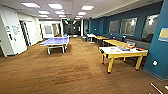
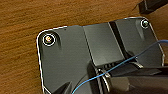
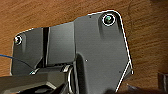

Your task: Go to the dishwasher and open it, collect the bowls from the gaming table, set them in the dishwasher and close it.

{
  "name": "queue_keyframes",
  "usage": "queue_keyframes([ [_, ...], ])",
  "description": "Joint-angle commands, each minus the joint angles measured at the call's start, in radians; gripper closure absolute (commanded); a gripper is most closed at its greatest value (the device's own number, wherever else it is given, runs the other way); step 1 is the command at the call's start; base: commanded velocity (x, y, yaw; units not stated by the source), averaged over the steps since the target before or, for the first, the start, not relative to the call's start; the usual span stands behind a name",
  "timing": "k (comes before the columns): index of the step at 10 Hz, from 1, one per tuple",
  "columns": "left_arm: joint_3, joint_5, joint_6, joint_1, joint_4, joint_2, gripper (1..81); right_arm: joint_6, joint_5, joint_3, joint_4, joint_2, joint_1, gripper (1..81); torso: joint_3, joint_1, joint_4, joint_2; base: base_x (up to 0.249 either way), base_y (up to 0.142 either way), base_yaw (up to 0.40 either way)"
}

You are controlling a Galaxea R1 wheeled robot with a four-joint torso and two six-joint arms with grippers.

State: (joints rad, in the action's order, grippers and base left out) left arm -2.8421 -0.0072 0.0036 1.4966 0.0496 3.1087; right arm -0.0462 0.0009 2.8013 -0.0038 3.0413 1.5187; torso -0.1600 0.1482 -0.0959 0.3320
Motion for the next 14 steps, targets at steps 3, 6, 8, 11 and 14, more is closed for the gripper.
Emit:
queue_keyframes([
  [3, 0.000, 0.049, 0.007, -0.058, 0.007, 0.005, 1.0, 0.002, -0.042, 0.001, -0.001, -0.003, -0.054, 1.0, 0.000, 0.000, 0.000, 0.000, 0.227, 0.000, 0.000],
  [6, 0.000, 0.049, 0.007, -0.057, 0.007, 0.005, 1.0, 0.000, -0.042, 0.001, -0.001, -0.003, -0.053, 1.0, 0.000, 0.000, 0.000, 0.000, 0.246, 0.000, 0.000],
  [8, 0.000, 0.049, 0.007, -0.058, 0.007, 0.004, 1.0, 0.000, -0.042, 0.001, -0.001, -0.003, -0.053, 1.0, 0.000, 0.000, 0.000, 0.000, 0.255, 0.000, 0.000],
  [11, 0.000, 0.049, 0.007, -0.058, 0.007, 0.005, 1.0, 0.000, -0.042, 0.001, -0.001, -0.003, -0.051, 1.0, 0.000, 0.000, 0.000, 0.000, 0.256, 0.000, 0.000],
  [14, 0.000, 0.049, 0.007, -0.058, 0.007, 0.005, 1.0, 0.000, -0.039, 0.000, 0.001, -0.002, -0.047, 1.0, 0.000, 0.000, 0.000, 0.000, 0.256, 0.000, 0.000],
])
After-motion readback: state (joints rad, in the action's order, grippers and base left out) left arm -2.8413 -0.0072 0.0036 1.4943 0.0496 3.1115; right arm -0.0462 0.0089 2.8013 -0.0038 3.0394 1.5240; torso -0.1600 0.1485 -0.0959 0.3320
